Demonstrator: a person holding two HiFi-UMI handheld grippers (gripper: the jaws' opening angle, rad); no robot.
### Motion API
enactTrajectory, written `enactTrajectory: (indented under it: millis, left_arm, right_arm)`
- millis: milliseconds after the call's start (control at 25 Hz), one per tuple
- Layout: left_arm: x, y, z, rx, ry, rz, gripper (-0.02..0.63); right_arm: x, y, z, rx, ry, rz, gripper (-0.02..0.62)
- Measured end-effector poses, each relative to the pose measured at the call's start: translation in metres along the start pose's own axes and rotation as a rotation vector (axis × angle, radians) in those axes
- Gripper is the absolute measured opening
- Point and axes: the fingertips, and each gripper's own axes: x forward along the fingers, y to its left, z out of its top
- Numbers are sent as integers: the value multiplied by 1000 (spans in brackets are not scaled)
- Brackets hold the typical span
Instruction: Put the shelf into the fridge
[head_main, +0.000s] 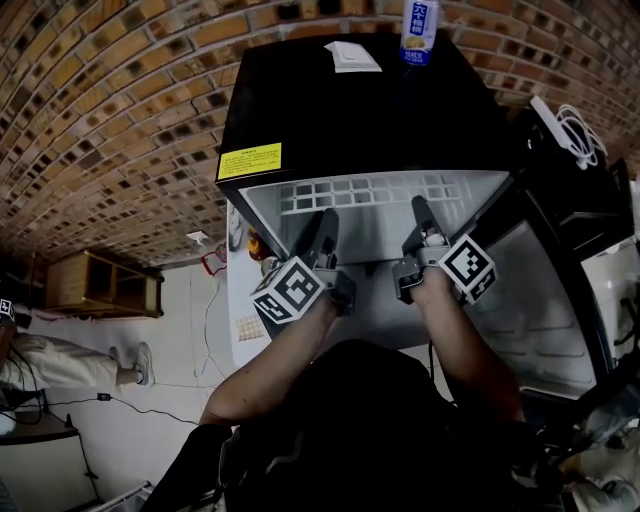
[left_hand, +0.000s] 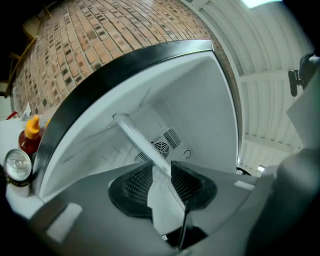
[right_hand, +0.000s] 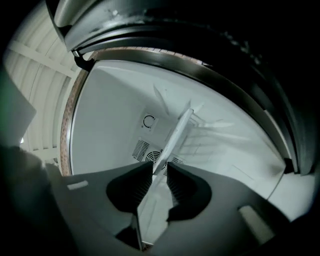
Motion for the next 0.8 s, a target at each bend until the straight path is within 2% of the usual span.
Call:
enactTrajectory:
  millis: [200, 400, 600, 800]
  left_arm:
    - [-22, -29, -3, 66, 10, -123, 2]
    - [-49, -49, -9, 175, 54, -207, 2]
    - [-75, -53, -23, 283, 121, -237, 2]
    - [-103, -56, -29, 339, 170, -246, 2]
  right_arm:
    - [-21, 2, -13, -34, 30, 2, 89]
    - [-40, 14, -21, -93, 51, 35, 86]
    - [-57, 34, -32, -161, 91, 74, 83]
    - [-76, 48, -51, -240, 155, 109, 69]
